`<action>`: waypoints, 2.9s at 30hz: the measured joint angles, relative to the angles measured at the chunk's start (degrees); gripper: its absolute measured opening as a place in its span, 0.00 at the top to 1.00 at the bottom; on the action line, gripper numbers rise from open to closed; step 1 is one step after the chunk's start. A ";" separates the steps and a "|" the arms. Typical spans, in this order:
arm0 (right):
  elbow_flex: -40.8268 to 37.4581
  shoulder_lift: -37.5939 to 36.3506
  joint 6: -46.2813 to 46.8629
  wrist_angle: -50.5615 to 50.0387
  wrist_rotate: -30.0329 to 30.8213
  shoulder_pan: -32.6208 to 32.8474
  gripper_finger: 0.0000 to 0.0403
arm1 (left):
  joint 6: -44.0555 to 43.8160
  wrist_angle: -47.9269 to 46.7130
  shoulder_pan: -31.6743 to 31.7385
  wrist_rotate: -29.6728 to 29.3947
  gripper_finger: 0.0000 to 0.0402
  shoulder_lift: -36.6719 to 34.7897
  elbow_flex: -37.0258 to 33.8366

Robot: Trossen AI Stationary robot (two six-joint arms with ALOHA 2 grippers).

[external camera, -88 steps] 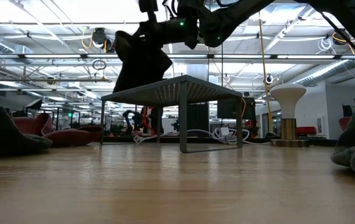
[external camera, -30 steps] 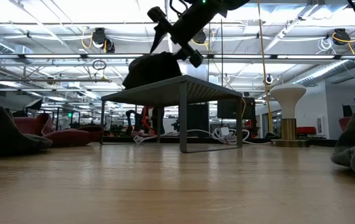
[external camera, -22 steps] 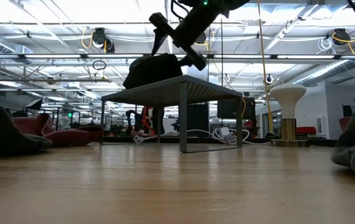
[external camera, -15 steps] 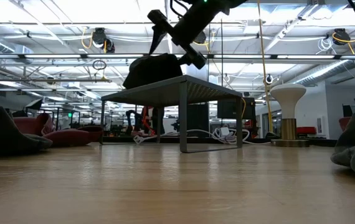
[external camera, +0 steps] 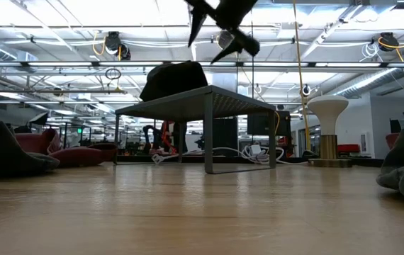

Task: Pick & Place hat
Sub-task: Stack the bottom black cap on the black cap on the shelf

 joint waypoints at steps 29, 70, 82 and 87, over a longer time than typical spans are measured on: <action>0.04 -13.91 -30.52 -41.59 -35.52 12.52 0.30 | -5.13 -0.27 0.00 0.11 0.61 0.11 0.02; 0.08 -7.28 -9.72 -37.27 -33.95 54.74 0.34 | -16.31 -0.06 0.01 -6.16 0.61 0.46 0.02; 0.10 4.42 -7.59 -35.65 -33.64 60.09 0.34 | -16.98 -0.23 0.00 -6.16 0.61 3.31 0.04; 0.10 10.10 -7.61 -36.58 -31.33 60.33 0.34 | -17.03 -0.22 0.00 -6.16 0.61 4.92 0.04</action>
